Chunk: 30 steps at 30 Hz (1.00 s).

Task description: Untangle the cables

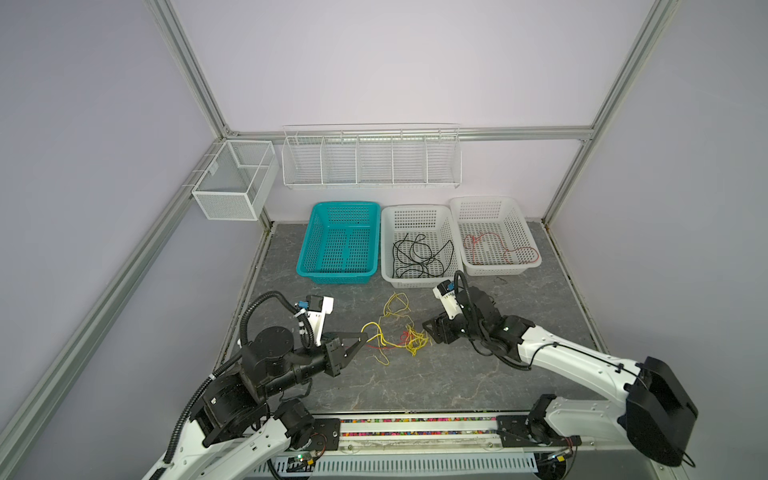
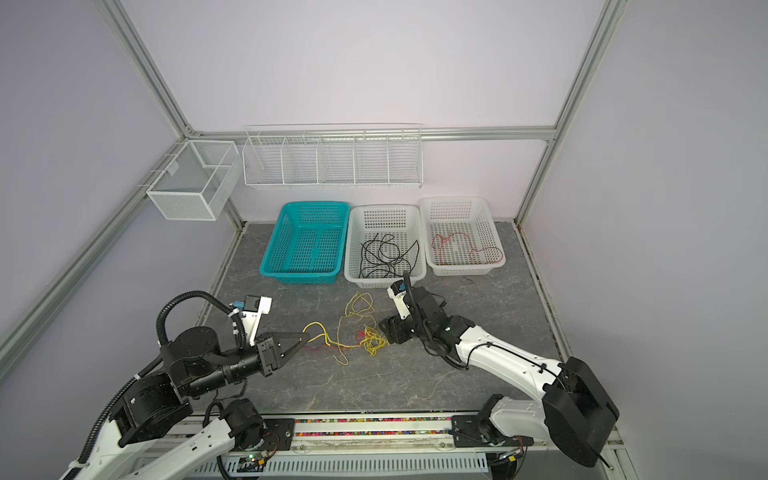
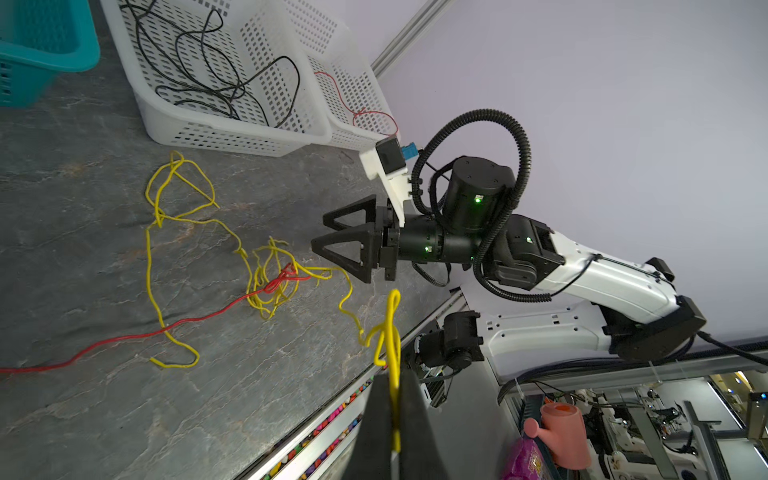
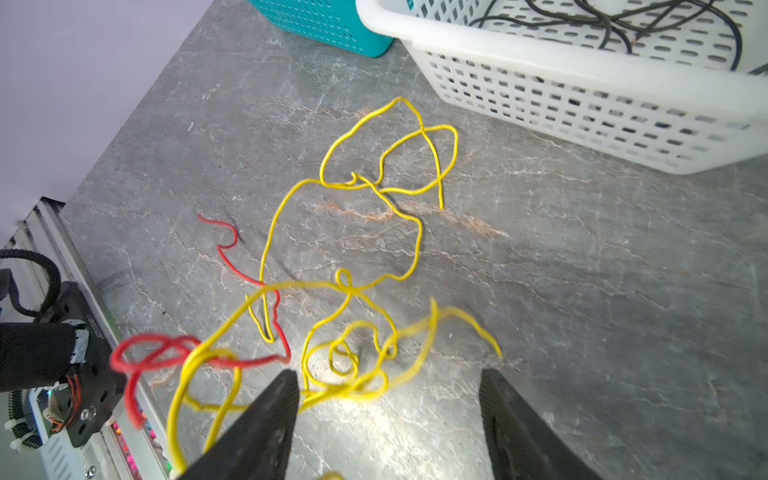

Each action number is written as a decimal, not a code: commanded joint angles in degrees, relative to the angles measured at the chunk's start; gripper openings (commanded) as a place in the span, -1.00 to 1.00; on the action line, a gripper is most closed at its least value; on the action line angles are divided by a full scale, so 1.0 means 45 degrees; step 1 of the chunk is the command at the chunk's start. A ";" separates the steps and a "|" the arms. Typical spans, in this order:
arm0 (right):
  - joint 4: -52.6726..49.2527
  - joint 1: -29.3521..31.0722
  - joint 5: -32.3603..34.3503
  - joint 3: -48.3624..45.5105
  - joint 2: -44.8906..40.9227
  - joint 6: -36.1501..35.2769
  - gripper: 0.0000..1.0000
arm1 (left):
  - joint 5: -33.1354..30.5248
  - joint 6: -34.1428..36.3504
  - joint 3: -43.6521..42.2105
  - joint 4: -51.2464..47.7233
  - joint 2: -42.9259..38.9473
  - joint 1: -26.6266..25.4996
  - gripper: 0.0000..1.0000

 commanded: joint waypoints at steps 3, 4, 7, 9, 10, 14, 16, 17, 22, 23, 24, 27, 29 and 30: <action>-0.1514 -0.0121 0.0633 0.0029 -0.0902 -0.0237 0.46 | -0.0667 -0.0587 0.0204 -0.0216 -0.0130 -0.0038 -1.00; -0.1491 -0.0121 0.0356 -0.0009 -0.1167 -0.0296 0.47 | -0.0633 -0.0678 0.0150 -0.0131 -0.0179 -0.0035 -1.00; -0.1263 -0.0120 -0.0669 -0.0085 -0.1964 -0.0532 0.46 | -0.0489 -0.0764 0.0104 -0.0046 -0.0123 -0.0029 -1.00; -0.0972 -0.0100 -0.1472 -0.0184 -0.2583 -0.0728 0.47 | -0.0472 -0.0769 0.0129 -0.0088 -0.0064 -0.0038 -1.00; -0.0825 -0.0052 -0.1820 -0.0233 -0.2904 -0.0813 0.47 | -0.0471 -0.0780 0.0139 -0.0088 -0.0045 -0.0039 -1.00; -0.0131 0.0155 -0.3207 -0.0354 -0.3586 -0.1151 0.47 | -0.0369 -0.0903 0.0143 0.0007 -0.0018 -0.0036 -1.00; -0.0014 0.0430 -0.3479 -0.0274 -0.3500 -0.1469 0.47 | -0.0297 -0.0958 0.0122 0.0100 -0.0003 -0.0037 -1.00; -0.0014 0.0634 -0.3341 -0.0213 -0.3342 -0.1630 0.47 | -0.0240 -0.0987 0.0094 0.0159 0.0015 -0.0034 -1.00; 0.0156 0.1563 -0.2375 0.0208 -0.2610 -0.2421 0.45 | 0.0022 -0.1160 0.0034 0.0348 0.0084 -0.0039 -1.00; 0.0200 0.1690 -0.2235 0.0328 -0.2440 -0.2573 0.45 | 0.0093 -0.1212 -0.0013 0.0449 0.0075 -0.0034 -1.00; 0.0245 0.1823 -0.2060 0.0420 -0.2295 -0.2725 0.43 | 0.0171 -0.1300 -0.0066 0.0556 0.0076 -0.0039 -1.00; 0.0443 0.2182 -0.1456 0.0687 -0.1895 -0.3086 0.41 | 0.0539 -0.1442 -0.0166 0.0761 0.0201 -0.0039 -1.00; 0.0495 0.2302 -0.1100 0.0856 -0.1655 -0.3264 0.35 | 0.0618 -0.1435 -0.0103 0.0640 0.0326 -0.0039 -1.00; 0.0477 0.2329 -0.0994 0.0940 -0.1574 -0.3365 0.31 | 0.0624 -0.1415 -0.0088 0.0610 0.0360 -0.0034 -1.00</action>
